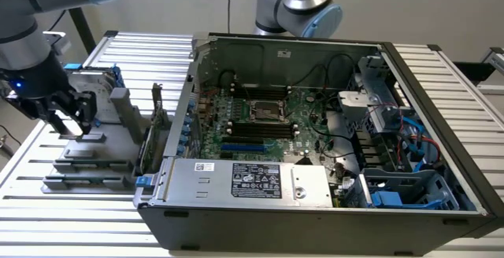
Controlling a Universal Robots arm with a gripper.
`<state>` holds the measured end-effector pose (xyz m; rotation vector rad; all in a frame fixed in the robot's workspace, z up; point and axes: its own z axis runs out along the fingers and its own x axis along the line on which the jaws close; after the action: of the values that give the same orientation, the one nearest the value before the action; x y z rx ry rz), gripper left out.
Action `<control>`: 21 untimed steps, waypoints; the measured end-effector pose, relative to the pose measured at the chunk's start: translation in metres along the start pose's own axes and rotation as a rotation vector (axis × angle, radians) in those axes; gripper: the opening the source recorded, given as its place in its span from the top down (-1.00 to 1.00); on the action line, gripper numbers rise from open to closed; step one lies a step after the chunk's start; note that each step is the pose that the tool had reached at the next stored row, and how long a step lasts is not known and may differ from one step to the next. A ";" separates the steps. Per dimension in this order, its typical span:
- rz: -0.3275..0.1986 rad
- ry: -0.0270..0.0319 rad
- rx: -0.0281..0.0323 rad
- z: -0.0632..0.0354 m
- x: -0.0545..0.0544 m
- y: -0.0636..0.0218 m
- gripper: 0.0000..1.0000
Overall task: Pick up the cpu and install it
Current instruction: 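Pick up the cpu and move it towards the insertion slot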
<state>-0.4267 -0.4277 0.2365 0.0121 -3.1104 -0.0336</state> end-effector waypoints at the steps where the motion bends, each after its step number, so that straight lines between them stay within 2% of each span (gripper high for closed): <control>1: 0.000 -0.0002 -0.0001 -0.0044 0.000 0.0001 -0.09; 7: 0.000 -0.0002 -0.0001 -0.0320 -0.001 0.0007 -0.09; 11: -0.002 0.0001 0.0000 -0.0501 -0.006 0.0010 -0.09; 15: -0.004 0.0020 -0.0011 -0.0689 -0.019 0.0013 -0.09; 21: -0.007 0.0068 -0.0057 -0.0968 -0.045 0.0014 -0.09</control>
<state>-0.3788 -0.4280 0.3319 0.0227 -3.1035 -0.0425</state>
